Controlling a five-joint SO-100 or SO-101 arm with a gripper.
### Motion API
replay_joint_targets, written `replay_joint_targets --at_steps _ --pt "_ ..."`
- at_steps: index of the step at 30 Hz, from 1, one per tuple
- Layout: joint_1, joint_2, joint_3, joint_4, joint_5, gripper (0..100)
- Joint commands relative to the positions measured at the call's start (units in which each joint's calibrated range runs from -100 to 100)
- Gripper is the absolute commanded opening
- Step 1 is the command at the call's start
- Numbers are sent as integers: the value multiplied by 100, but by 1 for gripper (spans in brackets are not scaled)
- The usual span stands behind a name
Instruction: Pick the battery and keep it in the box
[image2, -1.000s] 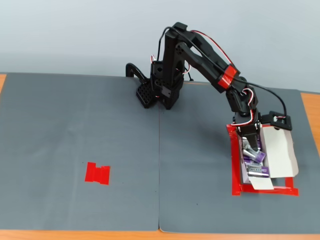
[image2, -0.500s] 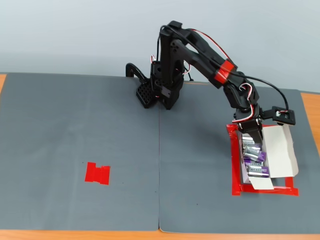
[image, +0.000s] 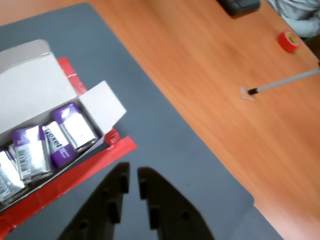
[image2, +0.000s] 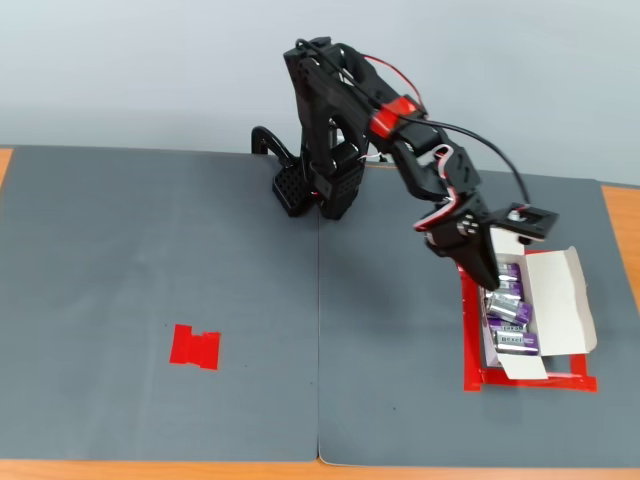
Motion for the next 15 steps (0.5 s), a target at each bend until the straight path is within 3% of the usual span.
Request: replay_joint_targets --at_steps 1,15 --pt "519 -861 150 -15 -195 2" --pt "2675 -3684 2086 -15 -794 2"
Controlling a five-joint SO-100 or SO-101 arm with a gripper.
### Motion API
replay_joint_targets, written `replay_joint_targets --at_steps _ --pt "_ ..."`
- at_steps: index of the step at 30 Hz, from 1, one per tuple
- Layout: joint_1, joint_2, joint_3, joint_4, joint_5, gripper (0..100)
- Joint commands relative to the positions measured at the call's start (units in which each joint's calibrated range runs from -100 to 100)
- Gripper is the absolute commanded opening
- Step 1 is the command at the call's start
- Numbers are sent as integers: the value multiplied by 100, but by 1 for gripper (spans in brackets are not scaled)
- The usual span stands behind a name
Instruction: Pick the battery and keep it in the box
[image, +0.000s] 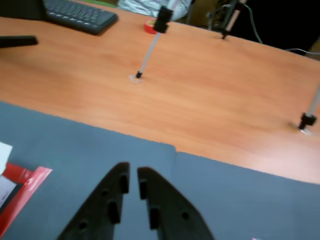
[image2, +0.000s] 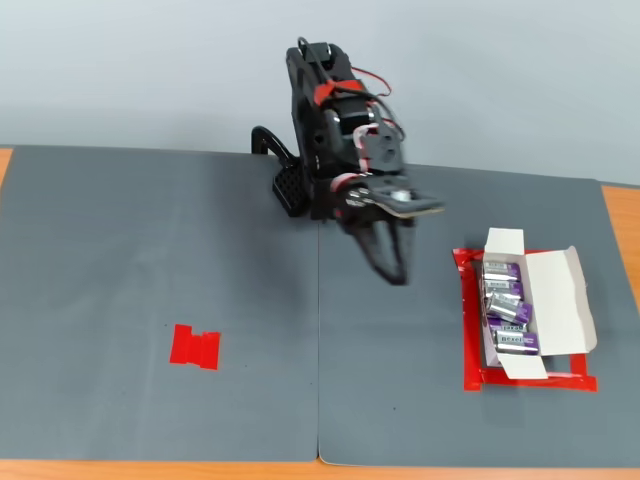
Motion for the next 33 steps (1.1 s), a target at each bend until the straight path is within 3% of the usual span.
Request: replay_joint_targets --at_steps 1,14,25,33 --pt "532 -871 470 -15 -52 2" --pt "1144 -3084 2569 -15 -46 2" --pt "1188 -3118 3700 11 -52 2" --pt "1077 -3135 3718 1504 -526 2"
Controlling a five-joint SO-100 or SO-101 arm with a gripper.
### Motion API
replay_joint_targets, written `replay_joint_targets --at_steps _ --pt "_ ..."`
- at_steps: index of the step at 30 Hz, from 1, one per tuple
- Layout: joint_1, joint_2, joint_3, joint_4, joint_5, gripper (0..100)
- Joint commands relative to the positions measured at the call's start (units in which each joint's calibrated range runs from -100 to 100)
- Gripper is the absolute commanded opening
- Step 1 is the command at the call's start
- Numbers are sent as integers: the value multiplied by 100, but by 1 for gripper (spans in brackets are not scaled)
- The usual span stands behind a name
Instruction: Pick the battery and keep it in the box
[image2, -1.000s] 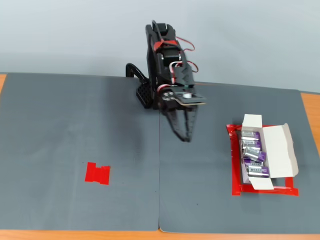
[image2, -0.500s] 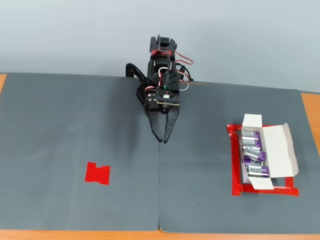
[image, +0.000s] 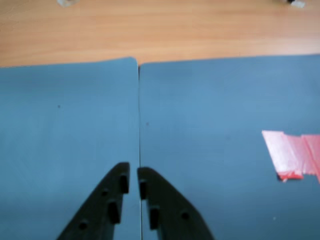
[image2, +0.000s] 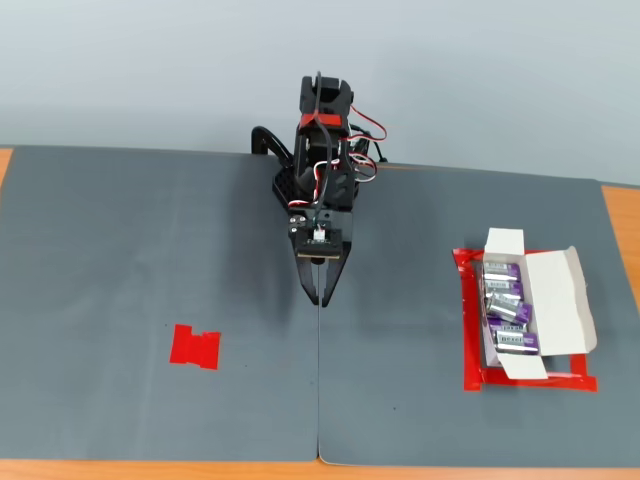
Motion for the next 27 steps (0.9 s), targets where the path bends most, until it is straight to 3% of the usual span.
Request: replay_joint_targets --at_steps 1,16,27 --pt "-58 -60 45 733 -77 2" --pt "-66 -60 -661 3441 -92 2" --pt "-66 -26 -688 3415 -92 2"
